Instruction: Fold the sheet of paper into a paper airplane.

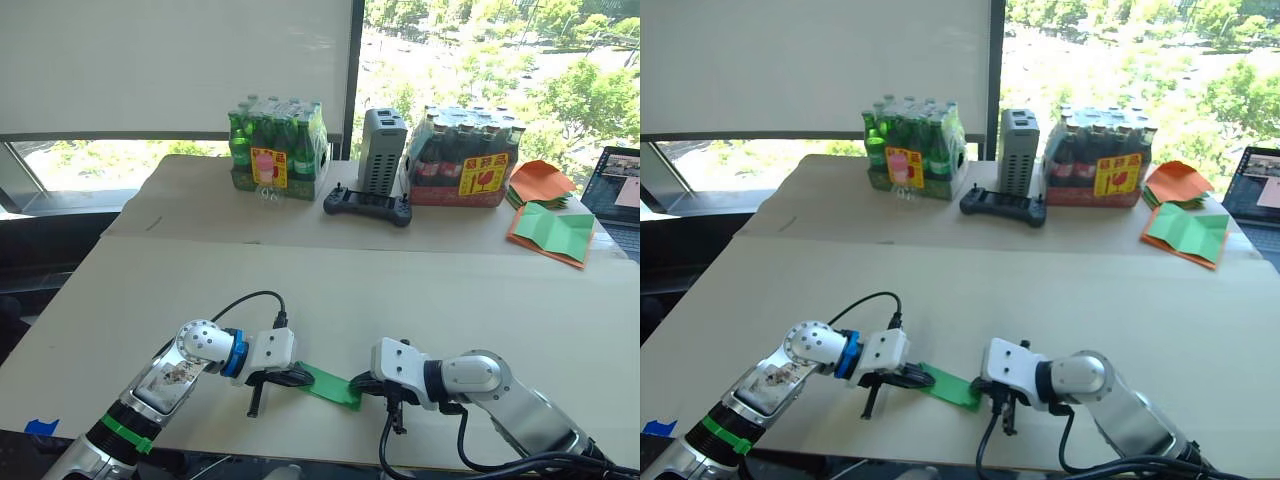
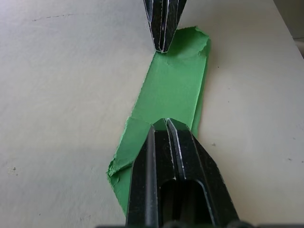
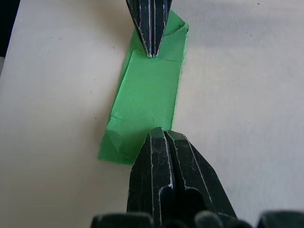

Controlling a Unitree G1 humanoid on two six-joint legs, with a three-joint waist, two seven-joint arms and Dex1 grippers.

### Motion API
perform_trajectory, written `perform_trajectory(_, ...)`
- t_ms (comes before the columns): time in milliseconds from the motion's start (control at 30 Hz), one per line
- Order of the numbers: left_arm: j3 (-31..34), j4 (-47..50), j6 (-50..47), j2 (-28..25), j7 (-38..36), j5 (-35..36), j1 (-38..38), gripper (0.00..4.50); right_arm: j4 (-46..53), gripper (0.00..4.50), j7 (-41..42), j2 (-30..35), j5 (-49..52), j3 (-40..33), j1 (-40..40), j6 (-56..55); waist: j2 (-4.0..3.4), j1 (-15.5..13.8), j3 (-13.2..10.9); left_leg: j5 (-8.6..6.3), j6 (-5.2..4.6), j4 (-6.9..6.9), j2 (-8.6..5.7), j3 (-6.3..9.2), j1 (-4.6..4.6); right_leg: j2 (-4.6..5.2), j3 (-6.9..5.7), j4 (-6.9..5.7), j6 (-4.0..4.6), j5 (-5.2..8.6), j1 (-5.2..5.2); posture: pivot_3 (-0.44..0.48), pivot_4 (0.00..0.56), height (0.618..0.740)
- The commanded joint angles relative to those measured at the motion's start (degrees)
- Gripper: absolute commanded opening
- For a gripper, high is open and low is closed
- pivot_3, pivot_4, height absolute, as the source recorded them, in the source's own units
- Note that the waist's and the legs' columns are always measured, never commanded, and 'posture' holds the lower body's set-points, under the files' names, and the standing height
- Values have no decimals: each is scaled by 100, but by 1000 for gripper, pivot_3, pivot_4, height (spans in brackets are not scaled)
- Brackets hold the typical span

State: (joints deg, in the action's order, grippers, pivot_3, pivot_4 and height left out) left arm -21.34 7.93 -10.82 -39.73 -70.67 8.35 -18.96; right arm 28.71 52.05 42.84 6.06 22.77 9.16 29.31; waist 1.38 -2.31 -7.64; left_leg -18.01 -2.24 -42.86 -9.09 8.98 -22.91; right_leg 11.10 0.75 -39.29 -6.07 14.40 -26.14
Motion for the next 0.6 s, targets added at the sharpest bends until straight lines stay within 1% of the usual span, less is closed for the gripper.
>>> perform_trajectory(33, -12, -120, 40, -70, -28, -115, 46, 0, -315, 44, 79, 368, -119, 49, -406, 461, 0, -23, 2, -1, -1, 0, 0, 1, 0, 0, 0, 2, -1, 0, 0, 0, 150, 675)
perform_trajectory(267, -17, -186, 96, -51, -32, -124, 5, 0, -191, 44, 58, 634, -59, -151, -677, 458, 2, -52, 9, -6, -10, 0, -2, 0, 7, 1, -1, 22, -8, -4, 5, 0, 150, 675)
perform_trajectory(400, -30, -215, 113, -31, -30, -131, -26, 0, 30, 44, 65, 725, 80, -340, -681, 488, 5, -51, 12, -7, -12, 0, -2, 0, 7, 1, -1, 24, -9, -5, 9, 0, 150, 675)
perform_trajectory(533, -50, -204, 111, -5, -18, -137, -37, 0, 349, 44, 136, 448, 731, -889, -486, 404, 5, -52, 11, -7, -12, 0, -2, -1, -5, 2, 0, 25, -9, -5, 10, 0, 150, 675)
perform_trajectory(600, -57, -195, 112, -5, -22, -137, -24, 0, 326, 44, 13, 169, 1046, -1204, -281, 350, 7, -35, 10, -7, -12, 0, -1, -2, -9, 2, 1, 24, -9, -6, 6, 0, 150, 675)
